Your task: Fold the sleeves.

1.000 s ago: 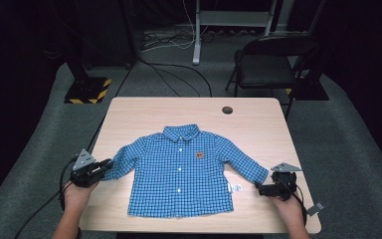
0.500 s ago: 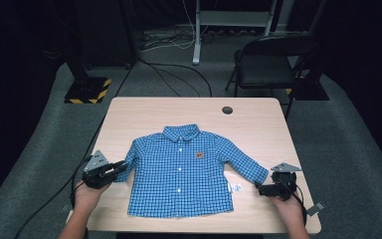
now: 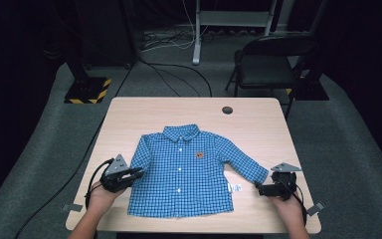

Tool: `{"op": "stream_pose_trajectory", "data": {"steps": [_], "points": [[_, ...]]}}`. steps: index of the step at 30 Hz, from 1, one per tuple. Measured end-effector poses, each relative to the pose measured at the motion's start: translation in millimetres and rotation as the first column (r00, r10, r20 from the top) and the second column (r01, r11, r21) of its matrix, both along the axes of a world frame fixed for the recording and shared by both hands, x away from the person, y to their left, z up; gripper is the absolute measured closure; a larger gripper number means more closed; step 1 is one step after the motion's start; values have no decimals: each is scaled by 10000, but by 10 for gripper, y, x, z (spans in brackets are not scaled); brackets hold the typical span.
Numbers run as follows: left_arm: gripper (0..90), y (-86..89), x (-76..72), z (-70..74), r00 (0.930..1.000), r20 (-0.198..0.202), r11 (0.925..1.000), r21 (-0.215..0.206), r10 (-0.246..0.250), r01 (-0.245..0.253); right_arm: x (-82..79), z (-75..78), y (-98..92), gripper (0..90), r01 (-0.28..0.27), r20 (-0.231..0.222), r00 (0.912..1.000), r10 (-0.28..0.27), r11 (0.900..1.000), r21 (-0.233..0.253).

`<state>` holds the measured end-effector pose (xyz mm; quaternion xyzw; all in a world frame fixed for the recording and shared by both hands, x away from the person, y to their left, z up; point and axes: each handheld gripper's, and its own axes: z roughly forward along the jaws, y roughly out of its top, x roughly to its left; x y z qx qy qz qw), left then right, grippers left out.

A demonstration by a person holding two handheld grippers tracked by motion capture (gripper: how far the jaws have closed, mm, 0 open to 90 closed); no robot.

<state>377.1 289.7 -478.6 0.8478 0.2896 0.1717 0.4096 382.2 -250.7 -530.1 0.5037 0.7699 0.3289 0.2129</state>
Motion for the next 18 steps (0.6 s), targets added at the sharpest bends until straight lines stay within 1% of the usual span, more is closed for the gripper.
{"op": "stream_pose_trajectory", "data": {"steps": [1, 3, 8, 10, 13, 18], "points": [[784, 0, 0, 0, 10000, 0, 10000, 0, 0, 0, 0, 0, 0, 0, 0, 0, 10000, 0, 10000, 1], [783, -70, -4, -12, 9998, -81, 9998, 94, -197, 198, 0, 0, 0, 0, 0, -2, 10000, 0, 10000, 2], [781, -170, -15, -48, 9985, -249, 9985, 260, -483, 489, 0, 0, 0, 0, 1, -1, 10000, -1, 10000, 1], [780, -181, -16, -52, 9981, -289, 9981, 292, -535, 544, 0, 0, 0, 0, 0, -1, 10000, 0, 10000, 0], [778, -238, -30, -73, 9966, -379, 9965, 371, -732, 746, 0, 0, 0, 0, -1, 1, 10000, 1, 10000, 1], [774, -357, -55, -112, 9921, -539, 9908, 688, -1129, 1165, 0, 0, 0, 0, 0, -1, 10000, 0, 10000, 1]]}}
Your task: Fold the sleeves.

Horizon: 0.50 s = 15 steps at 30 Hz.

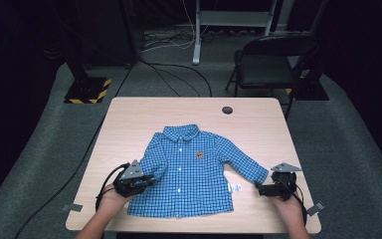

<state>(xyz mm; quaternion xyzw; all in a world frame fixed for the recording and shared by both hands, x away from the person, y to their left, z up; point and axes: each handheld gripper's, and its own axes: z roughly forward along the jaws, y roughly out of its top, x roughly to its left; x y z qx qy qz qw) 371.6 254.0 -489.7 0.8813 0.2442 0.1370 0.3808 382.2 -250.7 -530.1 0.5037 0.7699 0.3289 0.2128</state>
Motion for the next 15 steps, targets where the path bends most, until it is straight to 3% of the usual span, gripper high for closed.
{"op": "stream_pose_trajectory", "data": {"steps": [9, 15], "points": [[703, -112, -29, -48, 9975, -447, 9983, 184, -550, 559, 0, 0, 0, 0, -2, 0, 10000, 2, 10000, 0], [597, -227, -56, -90, 9887, -995, 9931, 247, -1121, 1151, 0, 0, 0, 0, -2, 0, 10000, 2, 10000, 0]]}}
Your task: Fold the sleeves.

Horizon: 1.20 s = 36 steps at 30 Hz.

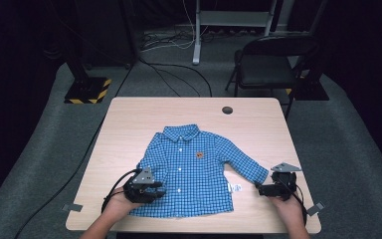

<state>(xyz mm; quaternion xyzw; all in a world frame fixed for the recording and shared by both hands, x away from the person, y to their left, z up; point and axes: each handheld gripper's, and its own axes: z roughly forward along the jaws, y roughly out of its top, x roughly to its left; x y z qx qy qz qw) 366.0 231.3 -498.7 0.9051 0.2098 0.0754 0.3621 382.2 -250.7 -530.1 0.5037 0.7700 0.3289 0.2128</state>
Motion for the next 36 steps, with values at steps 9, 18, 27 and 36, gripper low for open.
{"op": "stream_pose_trajectory", "data": {"steps": [9, 18, 27, 36], "points": [[488, -66, -52, -2, 9986, -333, 9990, -231, -400, 393, 0, 0, 0, 0, 1, -1, 10000, -1, 10000, 1], [357, -125, -106, 30, 9985, -123, 9982, -271, -534, 530, 0, 0, 0, 0, -2, -1, 10000, 2, 10000, -1], [283, -63, -68, 21, 9999, 116, 9998, -218, -25, 27, 0, 0, 0, 0, -3, 3, 10000, 3, 10000, -2], [234, 74, -3, 48, 9965, 313, 9961, -451, 770, -756, -7, 2, -3, 2, -29, 1, 10000, 29, 10000, -7]]}}
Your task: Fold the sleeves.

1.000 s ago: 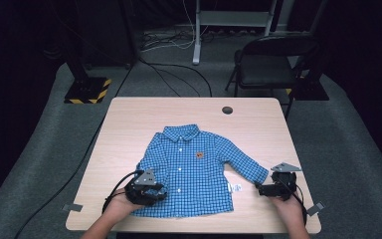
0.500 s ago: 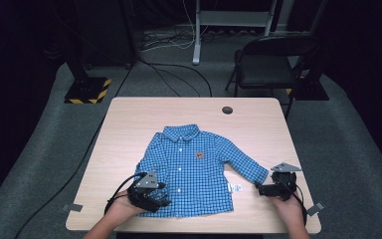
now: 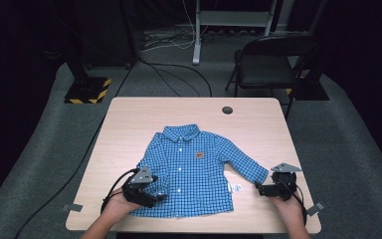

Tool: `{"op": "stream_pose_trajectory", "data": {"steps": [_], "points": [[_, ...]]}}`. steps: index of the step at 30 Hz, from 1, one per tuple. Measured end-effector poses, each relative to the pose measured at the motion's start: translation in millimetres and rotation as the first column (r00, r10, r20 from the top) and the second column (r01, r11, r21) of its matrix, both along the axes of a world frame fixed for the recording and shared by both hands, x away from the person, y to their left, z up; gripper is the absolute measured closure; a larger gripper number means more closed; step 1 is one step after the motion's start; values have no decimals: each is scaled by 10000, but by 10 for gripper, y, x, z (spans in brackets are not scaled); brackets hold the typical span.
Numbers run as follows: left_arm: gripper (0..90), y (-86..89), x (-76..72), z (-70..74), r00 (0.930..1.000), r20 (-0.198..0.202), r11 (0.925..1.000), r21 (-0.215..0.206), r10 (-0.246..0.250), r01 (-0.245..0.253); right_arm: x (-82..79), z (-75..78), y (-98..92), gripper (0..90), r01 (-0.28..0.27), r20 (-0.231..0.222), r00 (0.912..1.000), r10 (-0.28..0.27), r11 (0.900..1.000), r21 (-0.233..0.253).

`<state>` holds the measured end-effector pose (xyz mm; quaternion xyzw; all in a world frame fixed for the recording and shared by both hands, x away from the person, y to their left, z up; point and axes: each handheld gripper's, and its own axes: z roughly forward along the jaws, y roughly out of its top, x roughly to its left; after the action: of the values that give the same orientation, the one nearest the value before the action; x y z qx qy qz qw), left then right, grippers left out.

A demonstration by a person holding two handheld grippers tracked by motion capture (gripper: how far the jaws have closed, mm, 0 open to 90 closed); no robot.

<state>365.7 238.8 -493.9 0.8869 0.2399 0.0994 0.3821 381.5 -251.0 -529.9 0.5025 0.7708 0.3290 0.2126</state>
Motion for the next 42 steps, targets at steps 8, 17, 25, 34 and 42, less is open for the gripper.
{"op": "stream_pose_trajectory", "data": {"steps": [8, 17, 25, 34, 42], "points": [[211, 150, 70, -14, 9975, 28, 9973, -219, 706, -705, 1, 0, -3, 2, -27, 4, 10000, 27, 10000, -1], [191, 312, 150, -60, 9894, -10, 9887, -358, 1453, -1453, 2, 0, -7, 4, -43, 14, 10000, 43, 10000, 0], [186, 398, 195, -94, 9835, -53, 9823, -483, 1808, -1808, 2, 0, -7, 4, -36, 17, 10000, 36, 10000, 11], [186, 497, 232, -115, 9765, -108, 9747, -606, 2150, -2153, -1, 1, -9, 18, -86, 47, 10000, 86, 10000, 39], [186, 625, 285, -177, 9620, -193, 9604, -553, 2725, -2732, -3, 2, -8, 23, -158, 62, 9999, 158, 9999, 41]]}}
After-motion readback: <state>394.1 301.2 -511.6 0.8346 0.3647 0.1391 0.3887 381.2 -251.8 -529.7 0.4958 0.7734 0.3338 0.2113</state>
